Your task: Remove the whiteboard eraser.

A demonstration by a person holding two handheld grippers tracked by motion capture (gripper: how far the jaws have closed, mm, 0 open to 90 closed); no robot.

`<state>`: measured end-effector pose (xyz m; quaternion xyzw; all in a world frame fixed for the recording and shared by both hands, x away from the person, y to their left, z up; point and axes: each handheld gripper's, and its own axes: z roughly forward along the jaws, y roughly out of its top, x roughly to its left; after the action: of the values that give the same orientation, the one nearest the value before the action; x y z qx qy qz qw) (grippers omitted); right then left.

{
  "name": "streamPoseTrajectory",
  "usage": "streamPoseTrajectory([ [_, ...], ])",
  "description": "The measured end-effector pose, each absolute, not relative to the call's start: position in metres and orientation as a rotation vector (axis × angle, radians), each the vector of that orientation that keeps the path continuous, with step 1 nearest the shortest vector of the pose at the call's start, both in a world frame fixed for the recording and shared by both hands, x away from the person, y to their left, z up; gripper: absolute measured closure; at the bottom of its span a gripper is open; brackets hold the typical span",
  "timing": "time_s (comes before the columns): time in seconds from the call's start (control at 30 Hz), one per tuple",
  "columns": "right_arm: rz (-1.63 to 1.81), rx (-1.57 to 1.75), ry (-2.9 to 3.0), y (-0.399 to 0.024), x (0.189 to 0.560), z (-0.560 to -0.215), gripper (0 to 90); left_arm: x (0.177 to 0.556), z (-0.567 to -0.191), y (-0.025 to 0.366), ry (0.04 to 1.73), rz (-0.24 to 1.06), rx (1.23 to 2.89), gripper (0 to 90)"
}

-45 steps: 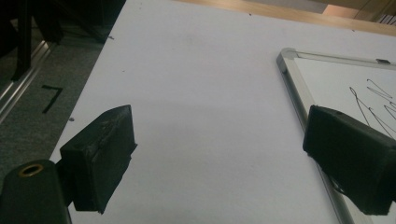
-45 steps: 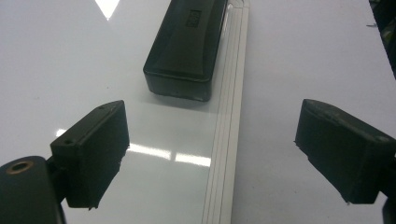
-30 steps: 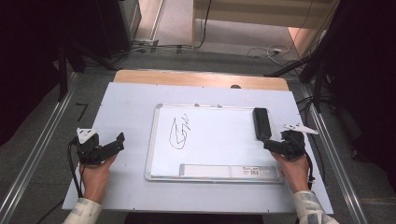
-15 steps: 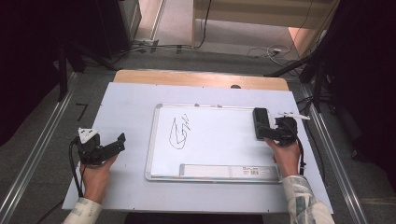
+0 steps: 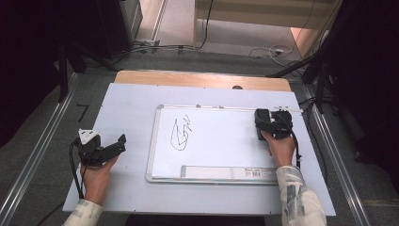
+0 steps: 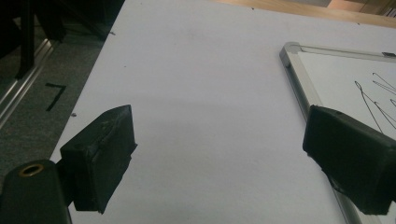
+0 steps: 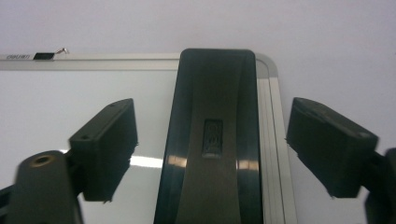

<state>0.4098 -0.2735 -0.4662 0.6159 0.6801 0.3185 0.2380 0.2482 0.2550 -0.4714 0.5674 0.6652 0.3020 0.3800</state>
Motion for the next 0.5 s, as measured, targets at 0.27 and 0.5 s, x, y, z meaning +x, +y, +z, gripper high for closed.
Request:
streamPoseTrajectory([
  [0.27, 0.826, 1.694, 1.885, -0.267, 0.428, -0.472, 25.4, 0.249, -0.472, 0.257, 1.703, 0.772, 1.439, 9.5],
  [0.5, 0.797, 1.677, 1.892, -0.264, 0.432, -0.474, 32.2, 0.249, -0.472, 0.258, 1.711, 0.773, 1.434, 9.5],
])
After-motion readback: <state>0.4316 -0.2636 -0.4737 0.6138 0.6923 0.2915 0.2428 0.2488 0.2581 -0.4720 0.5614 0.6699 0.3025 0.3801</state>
